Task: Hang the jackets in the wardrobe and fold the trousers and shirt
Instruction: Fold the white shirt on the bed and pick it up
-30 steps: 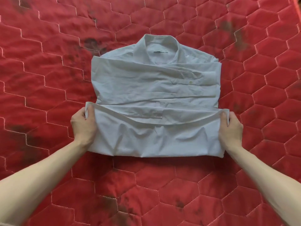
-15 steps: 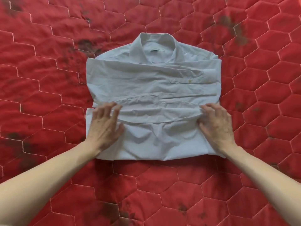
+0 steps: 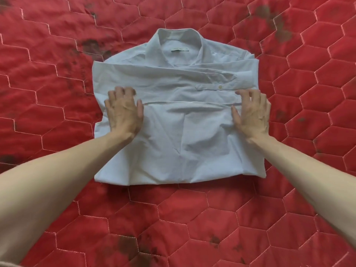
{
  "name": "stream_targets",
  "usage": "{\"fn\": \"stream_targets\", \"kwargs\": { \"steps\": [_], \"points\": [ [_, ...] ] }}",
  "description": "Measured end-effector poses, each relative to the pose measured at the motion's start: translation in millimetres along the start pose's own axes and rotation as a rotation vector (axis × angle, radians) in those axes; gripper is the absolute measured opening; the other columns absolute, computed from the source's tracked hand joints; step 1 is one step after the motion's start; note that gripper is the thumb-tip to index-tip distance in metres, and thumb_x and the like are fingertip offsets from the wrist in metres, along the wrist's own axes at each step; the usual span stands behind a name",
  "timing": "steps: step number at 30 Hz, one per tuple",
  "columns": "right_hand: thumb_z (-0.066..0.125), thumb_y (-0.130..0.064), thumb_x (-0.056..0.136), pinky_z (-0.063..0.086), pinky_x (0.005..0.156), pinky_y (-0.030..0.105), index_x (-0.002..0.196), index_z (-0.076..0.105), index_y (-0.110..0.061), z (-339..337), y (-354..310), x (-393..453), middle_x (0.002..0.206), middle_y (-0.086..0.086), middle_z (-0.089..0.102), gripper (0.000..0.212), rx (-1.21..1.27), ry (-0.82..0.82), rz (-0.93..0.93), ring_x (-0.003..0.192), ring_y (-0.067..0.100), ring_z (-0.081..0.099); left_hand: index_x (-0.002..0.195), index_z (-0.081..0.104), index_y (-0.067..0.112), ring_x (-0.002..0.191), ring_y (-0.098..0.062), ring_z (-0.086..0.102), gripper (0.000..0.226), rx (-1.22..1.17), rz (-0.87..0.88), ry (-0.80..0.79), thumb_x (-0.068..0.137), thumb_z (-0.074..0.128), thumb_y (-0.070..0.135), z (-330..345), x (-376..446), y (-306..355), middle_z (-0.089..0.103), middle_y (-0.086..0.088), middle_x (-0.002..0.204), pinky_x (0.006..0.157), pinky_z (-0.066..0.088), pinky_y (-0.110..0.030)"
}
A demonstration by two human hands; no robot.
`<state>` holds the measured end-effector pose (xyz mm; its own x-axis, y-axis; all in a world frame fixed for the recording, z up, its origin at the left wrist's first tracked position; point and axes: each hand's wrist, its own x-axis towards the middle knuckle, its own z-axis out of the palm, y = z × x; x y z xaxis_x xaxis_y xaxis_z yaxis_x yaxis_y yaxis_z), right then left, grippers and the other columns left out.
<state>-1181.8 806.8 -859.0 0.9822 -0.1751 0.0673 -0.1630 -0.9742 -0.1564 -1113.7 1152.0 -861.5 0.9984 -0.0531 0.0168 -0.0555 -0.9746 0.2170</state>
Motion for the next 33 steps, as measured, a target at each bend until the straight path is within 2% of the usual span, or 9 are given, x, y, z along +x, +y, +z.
{"fn": "stream_targets", "kwargs": {
  "steps": [2, 5, 9, 13, 17, 23, 29, 31, 33],
  "points": [
    [0.065, -0.018, 0.095, 0.042, 0.1, 0.051, 0.139, 0.056, -0.011, -2, -3, -9, 0.141, 0.019, 0.052, 0.046, -0.009, 0.018, -0.069, 0.123, 0.04, 0.051, 0.13, 0.052, 0.01, 0.118, -0.04, 0.045, 0.035, 0.029, 0.09, 0.044, 0.1, 0.052, 0.029, -1, -7, -8, 0.05, -0.02, 0.131, 0.098, 0.033, -0.05],
    [0.066, -0.014, 0.097, 0.042, 0.099, 0.048, 0.141, 0.059, -0.007, -6, 2, -35, 0.144, 0.022, 0.053, 0.044, 0.041, 0.004, -0.394, 0.123, 0.037, 0.05, 0.132, 0.049, 0.011, 0.11, -0.039, 0.049, 0.038, 0.044, 0.567, -0.008, 0.101, 0.045, 0.033, -2, -34, -20, 0.051, -0.019, 0.131, 0.091, 0.033, -0.049],
    [0.045, -0.042, 0.107, 0.039, 0.114, 0.044, 0.158, 0.043, -0.013, -4, 23, -86, 0.165, 0.011, 0.037, 0.059, 0.017, -0.244, -0.692, 0.149, 0.03, 0.042, 0.14, 0.052, 0.016, 0.121, -0.033, 0.057, 0.053, 0.131, 0.95, -0.286, 0.098, 0.047, 0.047, 3, -92, -45, 0.058, -0.012, 0.14, 0.102, 0.035, -0.044],
    [0.035, -0.062, 0.103, 0.027, 0.124, 0.049, 0.166, 0.019, -0.021, 3, 62, -128, 0.174, 0.003, 0.014, 0.077, -0.139, -0.429, -0.616, 0.161, 0.021, 0.014, 0.164, 0.03, 0.021, 0.157, -0.034, 0.027, 0.08, 0.247, 0.892, -0.502, 0.099, 0.046, 0.063, 6, -139, -83, 0.025, -0.011, 0.171, 0.124, 0.021, -0.059],
    [0.035, -0.069, 0.099, 0.028, 0.123, 0.056, 0.167, 0.014, -0.02, -6, 88, -135, 0.175, 0.006, 0.008, 0.086, -0.189, -0.513, -0.514, 0.161, 0.027, 0.009, 0.164, 0.032, 0.023, 0.157, -0.045, 0.019, 0.078, 0.314, 0.768, -0.529, 0.098, 0.041, 0.064, -7, -157, -101, 0.018, -0.014, 0.173, 0.114, 0.021, -0.079],
    [0.05, -0.072, 0.092, 0.021, 0.126, 0.051, 0.166, 0.02, -0.014, -24, 76, -143, 0.175, 0.011, 0.009, 0.098, -0.187, -0.51, -0.61, 0.161, 0.03, 0.012, 0.156, 0.033, 0.002, 0.144, -0.054, 0.039, 0.073, 0.342, 0.709, -0.488, 0.083, 0.031, 0.01, -34, -157, -105, 0.038, -0.03, 0.16, 0.107, 0.045, -0.069],
    [0.047, -0.015, 0.088, 0.026, 0.121, 0.046, 0.153, 0.041, 0.007, -30, 47, -160, 0.162, 0.029, 0.032, 0.069, -0.247, -0.419, -0.528, 0.151, 0.04, 0.037, 0.145, 0.051, -0.01, 0.138, -0.054, 0.046, 0.07, 0.325, 0.611, -0.453, 0.08, 0.027, -0.007, -40, -159, -90, 0.047, -0.035, 0.151, 0.099, 0.053, -0.064],
    [0.034, 0.005, 0.088, 0.022, 0.122, 0.043, 0.147, 0.049, 0.01, -30, 37, -164, 0.156, 0.03, 0.043, 0.061, -0.227, -0.357, -0.474, 0.144, 0.04, 0.047, 0.143, 0.054, -0.009, 0.14, -0.052, 0.045, 0.068, 0.303, 0.603, -0.45, 0.081, 0.029, -0.006, -43, -166, -88, 0.047, -0.033, 0.152, 0.103, 0.052, -0.063],
    [0.022, 0.013, 0.083, 0.031, 0.124, 0.04, 0.143, 0.054, 0.009, -31, 35, -168, 0.151, 0.028, 0.051, 0.068, -0.185, -0.327, -0.426, 0.138, 0.038, 0.055, 0.144, 0.055, -0.007, 0.141, -0.049, 0.045, 0.07, 0.289, 0.587, -0.469, 0.079, 0.031, -0.006, -48, -175, -88, 0.047, -0.03, 0.153, 0.11, 0.047, -0.059]
  ]
}}
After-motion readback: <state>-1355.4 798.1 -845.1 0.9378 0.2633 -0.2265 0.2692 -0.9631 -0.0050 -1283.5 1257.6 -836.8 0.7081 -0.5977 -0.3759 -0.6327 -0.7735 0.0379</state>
